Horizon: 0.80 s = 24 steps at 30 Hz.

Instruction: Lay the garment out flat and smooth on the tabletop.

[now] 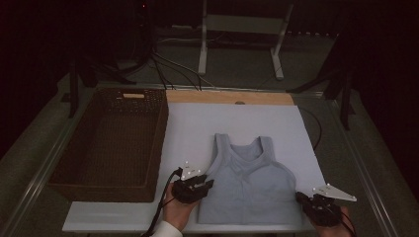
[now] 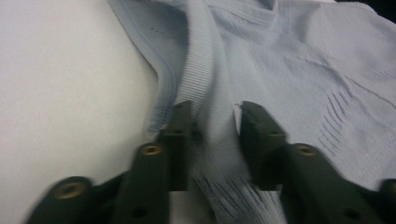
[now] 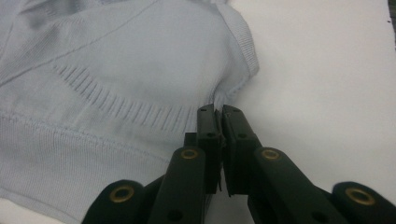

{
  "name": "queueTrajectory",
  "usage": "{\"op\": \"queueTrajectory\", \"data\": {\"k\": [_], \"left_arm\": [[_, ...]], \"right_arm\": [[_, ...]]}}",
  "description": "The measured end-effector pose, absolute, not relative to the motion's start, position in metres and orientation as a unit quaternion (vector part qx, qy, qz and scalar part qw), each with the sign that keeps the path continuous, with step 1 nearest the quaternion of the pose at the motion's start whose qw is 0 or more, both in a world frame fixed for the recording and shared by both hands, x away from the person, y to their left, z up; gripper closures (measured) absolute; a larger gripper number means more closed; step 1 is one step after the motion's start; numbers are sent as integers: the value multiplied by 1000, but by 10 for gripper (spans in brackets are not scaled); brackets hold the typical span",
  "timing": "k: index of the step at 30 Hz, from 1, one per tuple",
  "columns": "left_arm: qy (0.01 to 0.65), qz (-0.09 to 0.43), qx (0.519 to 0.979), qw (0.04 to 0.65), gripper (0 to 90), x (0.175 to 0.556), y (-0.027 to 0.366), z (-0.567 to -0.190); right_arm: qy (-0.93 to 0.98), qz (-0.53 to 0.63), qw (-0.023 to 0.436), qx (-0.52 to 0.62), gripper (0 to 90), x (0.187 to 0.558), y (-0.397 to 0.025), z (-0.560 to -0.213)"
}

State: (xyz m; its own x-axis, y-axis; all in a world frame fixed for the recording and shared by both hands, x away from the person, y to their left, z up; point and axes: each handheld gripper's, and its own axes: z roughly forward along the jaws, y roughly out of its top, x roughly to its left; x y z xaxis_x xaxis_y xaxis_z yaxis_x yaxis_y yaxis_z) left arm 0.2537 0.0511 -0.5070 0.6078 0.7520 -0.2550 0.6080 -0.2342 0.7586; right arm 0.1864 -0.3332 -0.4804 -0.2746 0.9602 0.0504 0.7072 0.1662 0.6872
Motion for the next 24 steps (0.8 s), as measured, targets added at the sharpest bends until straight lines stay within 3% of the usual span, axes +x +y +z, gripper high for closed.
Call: {"op": "queueTrajectory", "data": {"k": [2, 7, 10, 15, 24], "left_arm": [[434, 85, 781, 441, 790, 254, 51, -505], [430, 91, 782, 441, 859, 252, 49, -503], [432, 92, 780, 442, 862, 252, 49, -503], [431, 96, 781, 443, 865, 249, 52, -500], [437, 99, 777, 442, 866, 247, 61, -497]], "right_arm": [[733, 318, 204, 566, 838, 187, -334, -480], [728, 346, 208, 553, 434, 192, -332, -479], [724, 363, 207, 549, 286, 198, -331, -479], [717, 369, 203, 555, 175, 207, -328, -480], [713, 390, 212, 543, 121, 223, -321, -480]]}}
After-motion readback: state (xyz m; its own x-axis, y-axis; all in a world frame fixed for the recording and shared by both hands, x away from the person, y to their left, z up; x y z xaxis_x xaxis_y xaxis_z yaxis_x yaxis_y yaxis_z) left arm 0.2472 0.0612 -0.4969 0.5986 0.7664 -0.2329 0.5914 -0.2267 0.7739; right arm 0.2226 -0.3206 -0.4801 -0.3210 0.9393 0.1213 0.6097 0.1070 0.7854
